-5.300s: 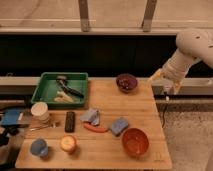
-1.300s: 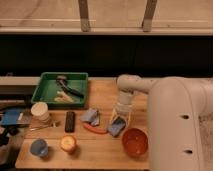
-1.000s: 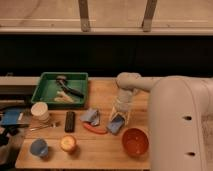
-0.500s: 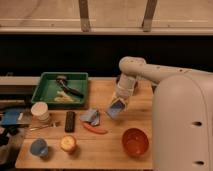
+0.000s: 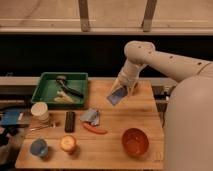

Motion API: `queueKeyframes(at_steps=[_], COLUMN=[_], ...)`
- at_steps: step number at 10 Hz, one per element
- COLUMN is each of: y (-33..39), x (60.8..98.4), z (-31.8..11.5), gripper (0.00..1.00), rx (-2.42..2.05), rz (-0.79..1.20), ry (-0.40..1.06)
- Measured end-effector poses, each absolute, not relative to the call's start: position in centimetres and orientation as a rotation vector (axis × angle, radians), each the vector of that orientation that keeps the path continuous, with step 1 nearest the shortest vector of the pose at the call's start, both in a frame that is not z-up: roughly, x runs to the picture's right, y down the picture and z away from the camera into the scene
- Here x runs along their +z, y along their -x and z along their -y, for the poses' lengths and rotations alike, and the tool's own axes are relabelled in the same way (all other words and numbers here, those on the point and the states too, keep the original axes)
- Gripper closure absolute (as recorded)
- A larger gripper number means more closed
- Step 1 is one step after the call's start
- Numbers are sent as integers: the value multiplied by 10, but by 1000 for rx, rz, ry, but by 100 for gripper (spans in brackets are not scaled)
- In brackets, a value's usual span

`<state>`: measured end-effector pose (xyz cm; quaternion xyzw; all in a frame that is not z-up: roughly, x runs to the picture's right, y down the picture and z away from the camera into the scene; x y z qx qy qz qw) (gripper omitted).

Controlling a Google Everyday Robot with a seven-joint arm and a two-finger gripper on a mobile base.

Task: Place sponge in table surface

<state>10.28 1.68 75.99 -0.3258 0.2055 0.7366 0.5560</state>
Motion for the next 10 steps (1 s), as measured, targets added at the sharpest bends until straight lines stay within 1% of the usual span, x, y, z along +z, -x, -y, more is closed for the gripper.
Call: queueKeyframes(at_steps=[2, 4, 8, 9, 10], y=[-104, -101, -95, -95, -96], x=[764, 780, 831, 843, 849], z=[-21, -38, -106, -130, -144], gripper=[100, 100, 100, 100, 100], rx=[1746, 1732, 1695, 1683, 1676], rz=[-488, -519, -634, -683, -717], ry=[779, 811, 911, 951, 975])
